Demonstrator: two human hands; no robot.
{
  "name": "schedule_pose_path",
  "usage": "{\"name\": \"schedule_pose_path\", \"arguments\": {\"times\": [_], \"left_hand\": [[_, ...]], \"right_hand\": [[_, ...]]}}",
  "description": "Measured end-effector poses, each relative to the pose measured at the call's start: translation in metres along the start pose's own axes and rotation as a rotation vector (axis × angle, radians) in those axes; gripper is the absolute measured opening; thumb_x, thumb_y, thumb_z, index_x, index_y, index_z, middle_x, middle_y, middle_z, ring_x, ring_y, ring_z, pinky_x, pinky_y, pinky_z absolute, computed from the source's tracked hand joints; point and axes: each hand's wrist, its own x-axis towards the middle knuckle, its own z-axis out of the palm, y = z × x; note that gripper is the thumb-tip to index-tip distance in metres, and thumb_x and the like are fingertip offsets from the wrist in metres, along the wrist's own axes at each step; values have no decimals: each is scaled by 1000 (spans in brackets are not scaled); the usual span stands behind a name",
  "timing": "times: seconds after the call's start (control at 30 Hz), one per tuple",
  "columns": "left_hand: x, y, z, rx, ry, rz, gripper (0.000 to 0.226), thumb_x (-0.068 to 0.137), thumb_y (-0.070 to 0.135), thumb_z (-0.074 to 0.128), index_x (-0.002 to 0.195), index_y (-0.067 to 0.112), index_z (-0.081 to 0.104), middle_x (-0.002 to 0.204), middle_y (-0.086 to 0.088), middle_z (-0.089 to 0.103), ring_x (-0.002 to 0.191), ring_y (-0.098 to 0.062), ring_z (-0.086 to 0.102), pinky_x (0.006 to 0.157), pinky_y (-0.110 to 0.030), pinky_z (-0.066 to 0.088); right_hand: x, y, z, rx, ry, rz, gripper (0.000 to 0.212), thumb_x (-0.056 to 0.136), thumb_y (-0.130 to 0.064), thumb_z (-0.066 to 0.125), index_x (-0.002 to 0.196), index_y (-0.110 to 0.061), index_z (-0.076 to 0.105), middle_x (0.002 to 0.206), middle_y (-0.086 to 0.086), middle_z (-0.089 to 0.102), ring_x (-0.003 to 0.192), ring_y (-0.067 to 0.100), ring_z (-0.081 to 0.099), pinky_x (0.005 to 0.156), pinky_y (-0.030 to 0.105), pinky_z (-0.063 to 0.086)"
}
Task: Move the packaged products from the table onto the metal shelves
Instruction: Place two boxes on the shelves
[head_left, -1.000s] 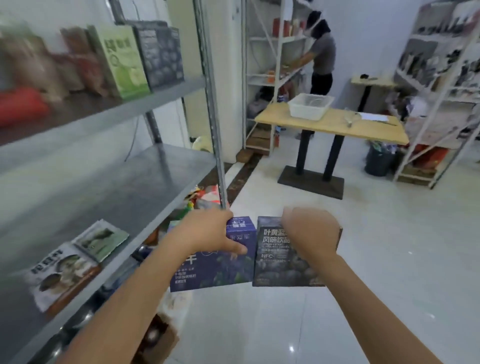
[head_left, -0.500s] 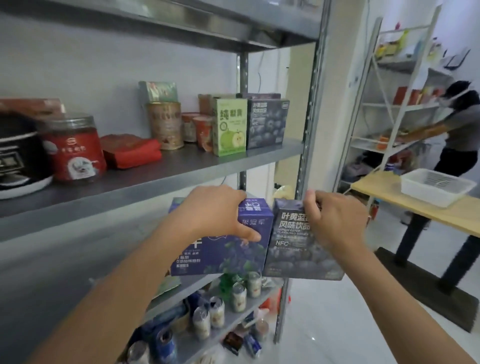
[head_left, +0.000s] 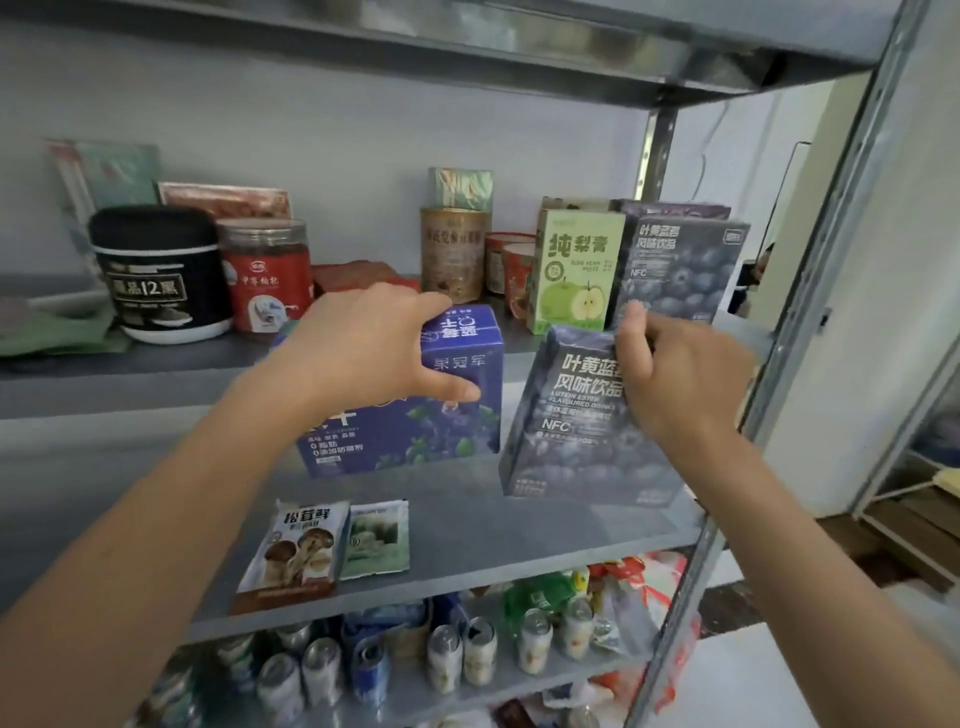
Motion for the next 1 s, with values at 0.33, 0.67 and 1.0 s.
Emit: {"name": "schedule_pose_path", "arguments": {"times": [0.33, 0.67, 1.0], "left_hand": [[48, -51, -7, 33, 108, -63, 86, 65, 79, 55, 132, 26, 46, 114, 2, 61, 87, -15, 51, 65, -30, 41], [89, -82, 11, 57, 77, 34, 79, 64, 83, 55, 124, 31, 54, 107, 5, 62, 94, -20, 58, 67, -32, 43], [82, -87, 27, 79, 219, 85, 84, 71, 76, 39, 135, 24, 50, 129, -1, 52, 115, -24, 49, 89, -40, 41]], "right_hand": [[55, -30, 53, 104, 77, -17, 51, 94, -40, 20, 45, -27, 23, 39, -10, 24, 36, 9, 23, 45, 21, 14], [65, -47, 92, 76, 200, -5, 46, 94, -34, 27, 50, -24, 32, 41, -16, 16, 40, 0, 15, 49, 19, 8], [56, -6, 105, 77, 173, -48, 48, 96, -35, 25, 50, -22, 30, 40, -5, 24, 35, 18, 22, 50, 19, 8]]}}
